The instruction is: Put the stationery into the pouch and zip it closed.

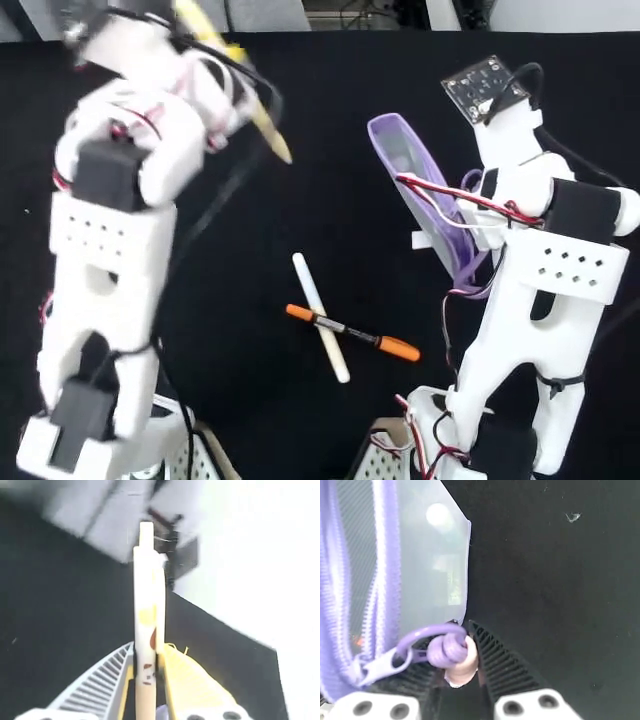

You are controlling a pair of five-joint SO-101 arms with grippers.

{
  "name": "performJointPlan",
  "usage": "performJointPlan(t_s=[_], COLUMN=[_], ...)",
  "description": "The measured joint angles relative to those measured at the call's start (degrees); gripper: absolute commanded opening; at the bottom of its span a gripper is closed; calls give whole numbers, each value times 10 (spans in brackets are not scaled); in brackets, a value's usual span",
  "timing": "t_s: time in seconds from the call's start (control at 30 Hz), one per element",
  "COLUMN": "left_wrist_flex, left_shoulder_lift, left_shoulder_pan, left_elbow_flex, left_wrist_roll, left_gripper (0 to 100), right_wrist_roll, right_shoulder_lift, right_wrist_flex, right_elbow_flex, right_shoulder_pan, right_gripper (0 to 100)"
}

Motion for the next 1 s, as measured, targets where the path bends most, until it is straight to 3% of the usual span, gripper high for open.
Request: performJointPlan(t_s=[0.3, 0.57, 0.7, 1.0], left_wrist_flex=[-184, -573, -743, -789], left_shoulder_lift=[-126, -268, -289, -301], left_shoulder_pan=[118, 142, 154, 157], left_elbow_flex=[245, 592, 692, 677], left_wrist_roll=[-83, -134, -174, -158], left_gripper=[28, 28, 28, 29], right_wrist_roll=[0, 0, 0, 0], right_shoulder_lift=[0, 0, 0, 0], right_wrist_flex=[0, 0, 0, 0], right_elbow_flex=[0, 0, 0, 1], right_shoulder_pan=[0, 0, 0, 0], right_gripper=[11, 11, 11, 11])
